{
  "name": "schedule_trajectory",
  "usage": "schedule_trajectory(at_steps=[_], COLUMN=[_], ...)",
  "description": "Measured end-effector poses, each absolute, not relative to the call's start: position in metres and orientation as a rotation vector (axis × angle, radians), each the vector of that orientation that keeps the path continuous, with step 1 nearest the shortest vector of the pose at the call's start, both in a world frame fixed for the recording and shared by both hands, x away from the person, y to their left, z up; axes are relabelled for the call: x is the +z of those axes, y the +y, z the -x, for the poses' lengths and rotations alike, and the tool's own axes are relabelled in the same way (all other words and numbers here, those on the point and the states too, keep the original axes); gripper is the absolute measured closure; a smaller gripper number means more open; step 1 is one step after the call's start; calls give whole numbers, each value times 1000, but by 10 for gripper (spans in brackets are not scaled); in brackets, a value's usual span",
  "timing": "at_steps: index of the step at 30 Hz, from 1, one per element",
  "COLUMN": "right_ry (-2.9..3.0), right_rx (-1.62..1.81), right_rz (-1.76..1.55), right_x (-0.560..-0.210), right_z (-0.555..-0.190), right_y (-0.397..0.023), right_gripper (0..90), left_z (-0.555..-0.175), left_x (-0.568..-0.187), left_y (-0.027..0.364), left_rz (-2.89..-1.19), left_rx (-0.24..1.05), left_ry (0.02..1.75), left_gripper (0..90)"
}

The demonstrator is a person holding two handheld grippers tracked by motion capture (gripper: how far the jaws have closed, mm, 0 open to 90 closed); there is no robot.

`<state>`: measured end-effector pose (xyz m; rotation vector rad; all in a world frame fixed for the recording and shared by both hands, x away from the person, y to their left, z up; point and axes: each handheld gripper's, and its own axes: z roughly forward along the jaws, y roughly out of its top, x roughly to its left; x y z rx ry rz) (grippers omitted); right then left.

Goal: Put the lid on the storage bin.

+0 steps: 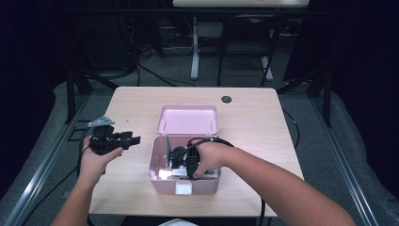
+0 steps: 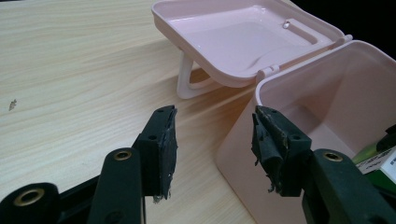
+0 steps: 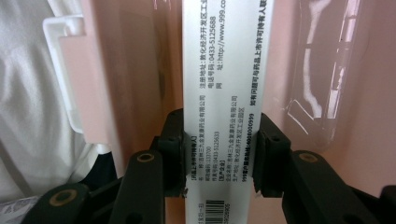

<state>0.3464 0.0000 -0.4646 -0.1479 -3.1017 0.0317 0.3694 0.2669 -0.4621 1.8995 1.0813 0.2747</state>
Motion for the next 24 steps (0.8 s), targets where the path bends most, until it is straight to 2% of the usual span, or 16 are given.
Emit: schedule_trajectory(at_steps=[24], right_ry=[-3079], right_rx=[31], right_rz=[160], right_x=[-473], right_z=[-349], right_y=[-1], right_gripper=[613], left_z=[-370], left_x=[-462], left_y=[268], left_rz=[-1900], left_rx=[271], left_ry=[1082], left_gripper=[498])
